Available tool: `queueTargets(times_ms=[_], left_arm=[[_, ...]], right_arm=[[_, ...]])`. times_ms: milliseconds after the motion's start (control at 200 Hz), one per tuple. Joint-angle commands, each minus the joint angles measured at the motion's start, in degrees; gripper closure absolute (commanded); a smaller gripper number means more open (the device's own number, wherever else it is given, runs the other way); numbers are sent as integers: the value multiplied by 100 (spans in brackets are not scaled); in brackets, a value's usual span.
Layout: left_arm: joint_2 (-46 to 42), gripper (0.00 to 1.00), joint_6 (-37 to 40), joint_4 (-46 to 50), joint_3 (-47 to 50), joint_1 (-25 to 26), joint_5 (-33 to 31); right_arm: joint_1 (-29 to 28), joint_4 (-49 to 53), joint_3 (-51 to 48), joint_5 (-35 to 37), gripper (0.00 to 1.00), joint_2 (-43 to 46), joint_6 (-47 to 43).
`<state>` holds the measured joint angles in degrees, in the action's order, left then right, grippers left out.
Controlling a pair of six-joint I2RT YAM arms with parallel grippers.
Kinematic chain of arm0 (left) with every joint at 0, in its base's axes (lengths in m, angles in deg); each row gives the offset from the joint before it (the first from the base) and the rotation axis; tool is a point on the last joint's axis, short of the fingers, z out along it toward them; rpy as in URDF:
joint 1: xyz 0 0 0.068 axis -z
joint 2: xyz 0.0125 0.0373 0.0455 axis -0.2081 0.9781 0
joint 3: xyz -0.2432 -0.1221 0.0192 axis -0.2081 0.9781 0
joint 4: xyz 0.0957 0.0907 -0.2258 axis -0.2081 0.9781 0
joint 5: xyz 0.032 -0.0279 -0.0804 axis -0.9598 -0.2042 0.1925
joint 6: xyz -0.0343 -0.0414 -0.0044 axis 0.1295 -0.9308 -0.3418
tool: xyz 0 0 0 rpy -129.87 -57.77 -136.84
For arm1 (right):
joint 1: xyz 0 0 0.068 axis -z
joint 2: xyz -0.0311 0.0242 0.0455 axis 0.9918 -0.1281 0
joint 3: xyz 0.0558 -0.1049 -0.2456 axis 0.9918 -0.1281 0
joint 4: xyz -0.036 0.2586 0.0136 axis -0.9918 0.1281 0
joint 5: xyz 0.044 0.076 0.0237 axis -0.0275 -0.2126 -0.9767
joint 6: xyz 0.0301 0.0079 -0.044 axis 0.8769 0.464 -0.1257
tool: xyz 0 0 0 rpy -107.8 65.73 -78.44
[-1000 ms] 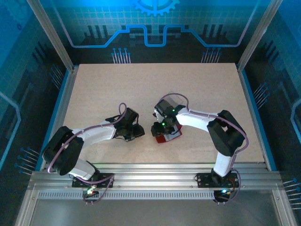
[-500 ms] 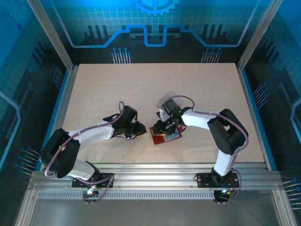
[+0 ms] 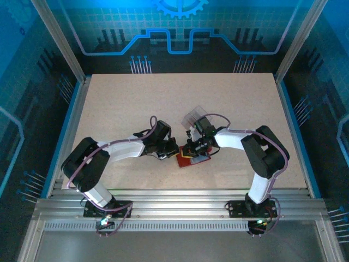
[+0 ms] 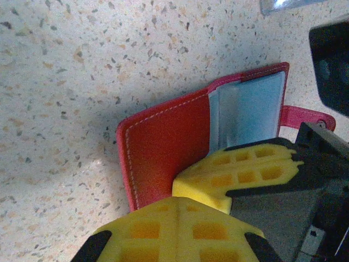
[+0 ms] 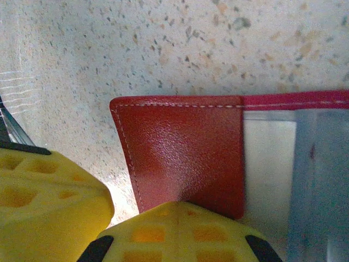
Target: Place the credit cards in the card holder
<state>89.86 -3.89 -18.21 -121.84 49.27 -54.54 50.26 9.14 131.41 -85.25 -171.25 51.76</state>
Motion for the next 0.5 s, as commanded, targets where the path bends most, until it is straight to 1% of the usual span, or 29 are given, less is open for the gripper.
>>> queueTargets(times_ms=[0, 190, 375, 425, 495], left_arm=[[246, 100, -158, -97, -249, 15, 31], [540, 100, -129, -35, -335, 19, -92], [785, 100, -33, 58, -206, 14, -280], [854, 100, 35, 89, -195, 11, -300], [947, 100, 129, 159, -186, 4, -303]], right_arm=[[90, -135, -76, -182, 100, -63, 57], [94, -173, -79, -231, 100, -77, 45], [99, 381, 216, -77, 100, 162, -244], [104, 579, 316, -95, 89, 213, -364], [127, 895, 434, 25, 84, 321, -529]])
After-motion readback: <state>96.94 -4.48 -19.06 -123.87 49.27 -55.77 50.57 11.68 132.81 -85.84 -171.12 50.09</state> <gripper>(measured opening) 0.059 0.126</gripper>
